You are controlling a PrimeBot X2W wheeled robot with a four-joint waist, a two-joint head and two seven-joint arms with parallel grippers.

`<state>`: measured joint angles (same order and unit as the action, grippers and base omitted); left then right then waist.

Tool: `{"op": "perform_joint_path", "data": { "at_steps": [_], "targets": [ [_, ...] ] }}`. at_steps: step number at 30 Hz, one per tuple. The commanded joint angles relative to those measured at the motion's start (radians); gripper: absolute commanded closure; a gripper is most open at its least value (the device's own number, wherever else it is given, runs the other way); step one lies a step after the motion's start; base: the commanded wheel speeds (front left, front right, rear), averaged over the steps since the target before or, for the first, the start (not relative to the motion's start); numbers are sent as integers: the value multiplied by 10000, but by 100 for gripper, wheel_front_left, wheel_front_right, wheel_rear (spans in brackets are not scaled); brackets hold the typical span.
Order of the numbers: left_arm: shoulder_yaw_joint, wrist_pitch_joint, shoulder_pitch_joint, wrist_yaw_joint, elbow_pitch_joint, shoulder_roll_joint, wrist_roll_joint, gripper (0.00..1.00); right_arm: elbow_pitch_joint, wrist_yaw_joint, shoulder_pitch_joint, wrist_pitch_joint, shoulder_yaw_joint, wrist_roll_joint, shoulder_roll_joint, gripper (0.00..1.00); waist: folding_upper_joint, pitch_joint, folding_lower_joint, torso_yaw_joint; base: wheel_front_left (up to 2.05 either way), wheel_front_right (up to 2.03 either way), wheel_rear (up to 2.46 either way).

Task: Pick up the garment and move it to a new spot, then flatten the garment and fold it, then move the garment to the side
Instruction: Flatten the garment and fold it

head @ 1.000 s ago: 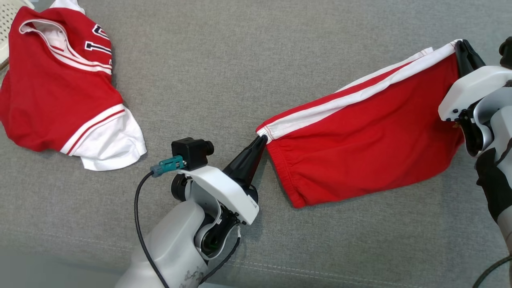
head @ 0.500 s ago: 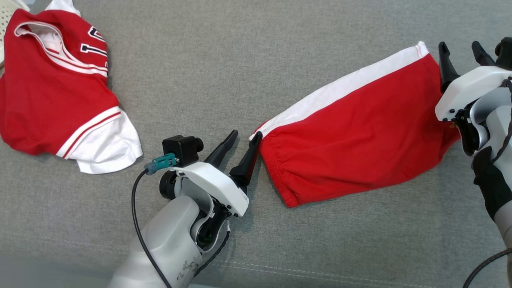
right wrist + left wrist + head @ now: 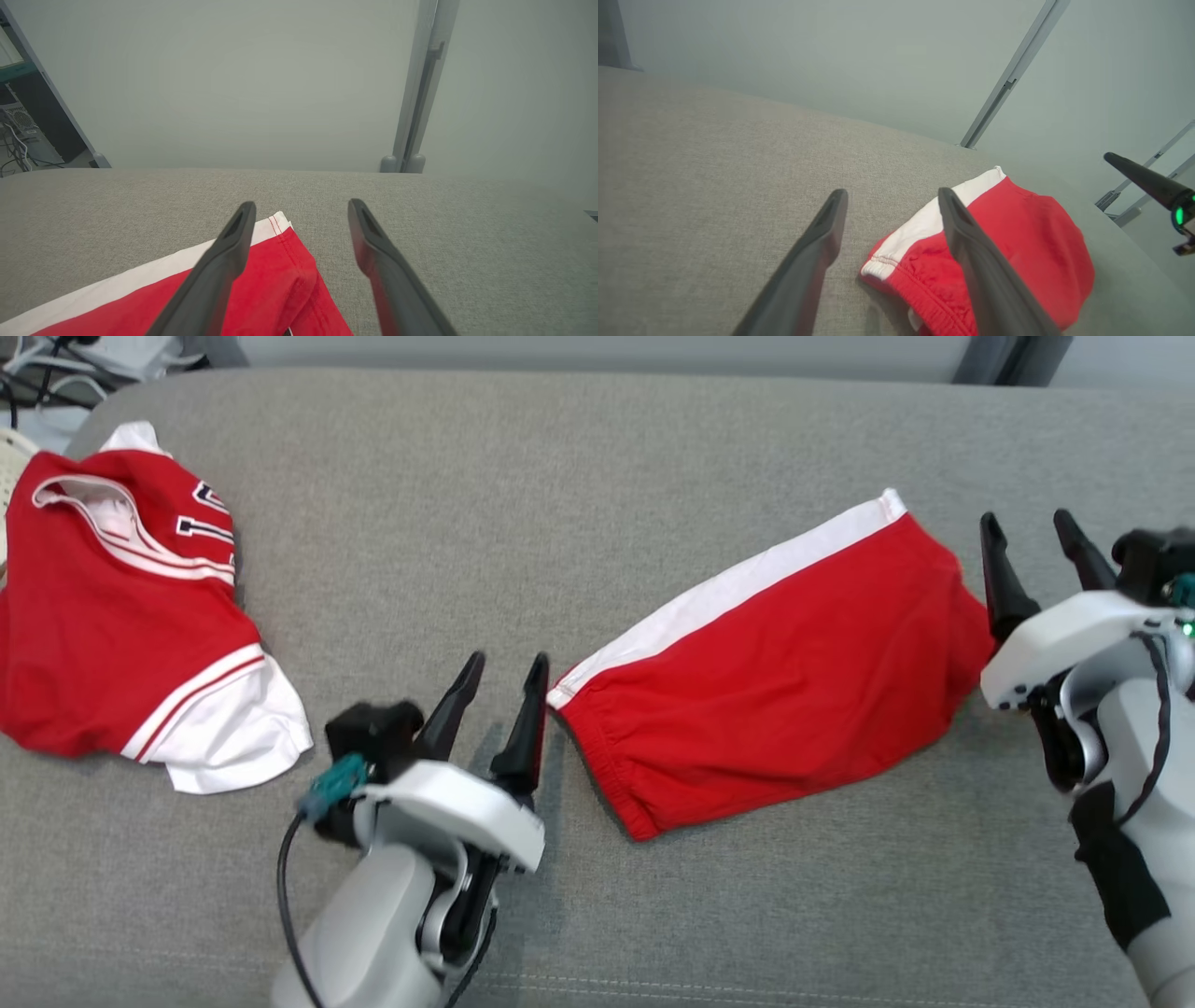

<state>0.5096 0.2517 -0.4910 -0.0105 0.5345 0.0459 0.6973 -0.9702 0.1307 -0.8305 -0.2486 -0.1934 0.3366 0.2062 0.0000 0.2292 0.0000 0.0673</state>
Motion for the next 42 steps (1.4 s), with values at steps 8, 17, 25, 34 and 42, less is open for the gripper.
{"op": "perform_joint_path", "data": {
  "at_steps": [8,17,25,34,42],
  "targets": [
    [-1700,100,2229,-487,-2396,73,-2251,0,1805,0,2376,-131,281,59,-118,0,0,-1207,0,-288,0,0,0],
    [-2067,100,3936,-1006,-3938,48,-3875,0,2959,0,4269,-131,807,18,-162,0,0,-2065,0,-338,0,0,0],
    [-2124,100,4958,-1284,-4698,45,-4302,0,3597,0,5493,-131,1563,197,-549,0,0,-2374,0,-289,0,0,0],
    [-1649,101,4840,-1268,-4895,44,-4431,0,1700,0,4119,39,1764,2038,-726,0,0,-1992,0,268,0,0,0],
    [-1288,101,4382,-1314,-4979,44,-4410,0,-169,0,2281,834,1785,3239,-216,0,0,-1312,0,1087,0,0,0]
  ]
}}
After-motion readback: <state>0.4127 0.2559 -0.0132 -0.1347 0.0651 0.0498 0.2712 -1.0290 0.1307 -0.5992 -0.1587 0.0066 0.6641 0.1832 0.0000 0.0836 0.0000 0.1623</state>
